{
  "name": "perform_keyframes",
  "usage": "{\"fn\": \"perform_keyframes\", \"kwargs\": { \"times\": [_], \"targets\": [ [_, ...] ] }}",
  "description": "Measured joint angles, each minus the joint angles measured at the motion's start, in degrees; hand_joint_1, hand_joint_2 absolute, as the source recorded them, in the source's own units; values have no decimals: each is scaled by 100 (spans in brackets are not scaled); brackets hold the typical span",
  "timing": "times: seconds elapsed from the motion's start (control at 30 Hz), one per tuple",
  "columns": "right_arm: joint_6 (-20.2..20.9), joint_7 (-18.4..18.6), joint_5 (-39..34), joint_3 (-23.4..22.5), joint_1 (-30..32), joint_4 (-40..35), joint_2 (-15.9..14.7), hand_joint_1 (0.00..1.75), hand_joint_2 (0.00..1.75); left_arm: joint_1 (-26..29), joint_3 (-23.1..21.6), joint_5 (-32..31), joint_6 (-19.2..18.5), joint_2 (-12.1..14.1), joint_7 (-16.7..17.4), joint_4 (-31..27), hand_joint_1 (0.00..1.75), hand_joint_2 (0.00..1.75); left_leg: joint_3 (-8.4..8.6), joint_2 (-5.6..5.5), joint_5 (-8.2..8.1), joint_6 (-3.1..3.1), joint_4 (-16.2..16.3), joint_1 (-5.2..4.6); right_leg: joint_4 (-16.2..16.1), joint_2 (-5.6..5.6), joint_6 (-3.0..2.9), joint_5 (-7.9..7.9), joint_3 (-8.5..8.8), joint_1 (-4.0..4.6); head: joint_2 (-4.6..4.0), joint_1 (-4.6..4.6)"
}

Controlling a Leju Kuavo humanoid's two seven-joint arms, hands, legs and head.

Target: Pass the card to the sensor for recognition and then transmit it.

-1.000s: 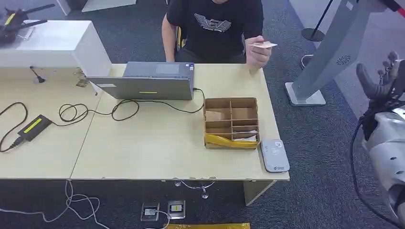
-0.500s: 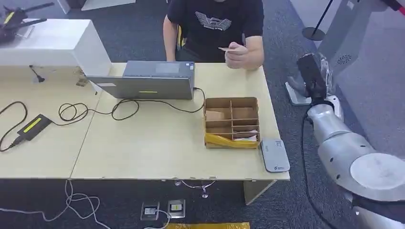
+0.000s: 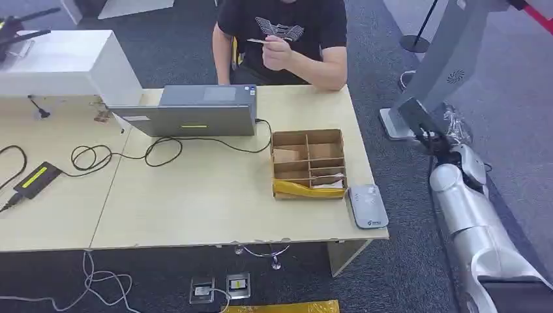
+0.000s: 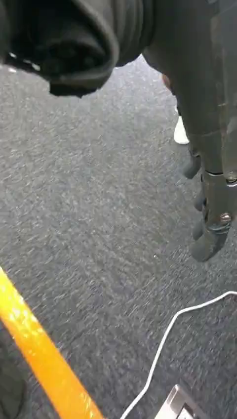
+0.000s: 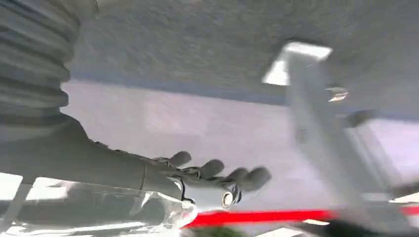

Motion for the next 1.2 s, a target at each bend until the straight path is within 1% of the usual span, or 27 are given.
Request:
{"fn": "perform_keyframes", "kwargs": {
  "times": [0.1, 0.17, 0.3, 0.47, 0.67, 0.83, 1.1, 1.2],
  "targets": [
    [2, 33, -13, 601, 55, -398, -85, 0, 175, 38, -22, -2, 0, -20, 0, -4, 0, 0, -23, -70, 26, -1, 0, 8, 0, -62, -1, -1, 1, 10, 0, 2],
    [4, 44, -22, 987, 99, -628, -160, 0, 175, 48, -28, -2, 0, -22, 0, -4, 0, 0, -28, -97, 29, 1, 0, 9, -1, -93, -2, -1, 1, 12, 0, 0],
    [-52, 305, -253, 1608, 113, -953, -288, 0, 175, 39, -68, -59, -46, -20, 0, -4, 0, 0, -34, -108, 31, 0, 0, 9, -1, -101, -3, -2, 1, 12, -2, 0],
    [-162, 487, -389, 2217, 128, -1205, -531, 0, 175, 0, -131, -177, -182, -22, 0, -4, 0, 0, -35, -109, 31, 0, 1, 8, -3, -100, -2, -2, 1, 10, -2, 2],
    [-208, 713, -474, 2606, 178, -1413, -787, 0, 175, -74, -227, -341, -317, -22, 0, -4, 0, 0, -36, -109, 31, 0, 1, 8, -5, -100, -2, -2, 1, 10, -2, -2],
    [-236, 778, -535, 2820, 220, -1592, -957, 0, 175, -141, -354, -481, -448, -20, -2, -4, 0, 0, -36, -110, 31, 0, 1, 9, -3, -100, -3, -2, 1, 11, 0, 2],
    [-555, 750, -682, 3052, 231, -1629, -966, 0, 175, -214, -496, -592, -551, -22, -22, -4, 0, 0, -37, -110, 32, 0, 1, 9, -2, -101, -3, -2, 1, 11, 0, -2],
    [-678, 684, -719, 3124, 230, -1629, -960, 0, 175, -239, -523, -645, -584, -22, -63, -4, 0, 0, -39, -111, 32, 0, 1, 9, -2, -101, -3, -2, 2, 11, -2, 0]
  ]
}}
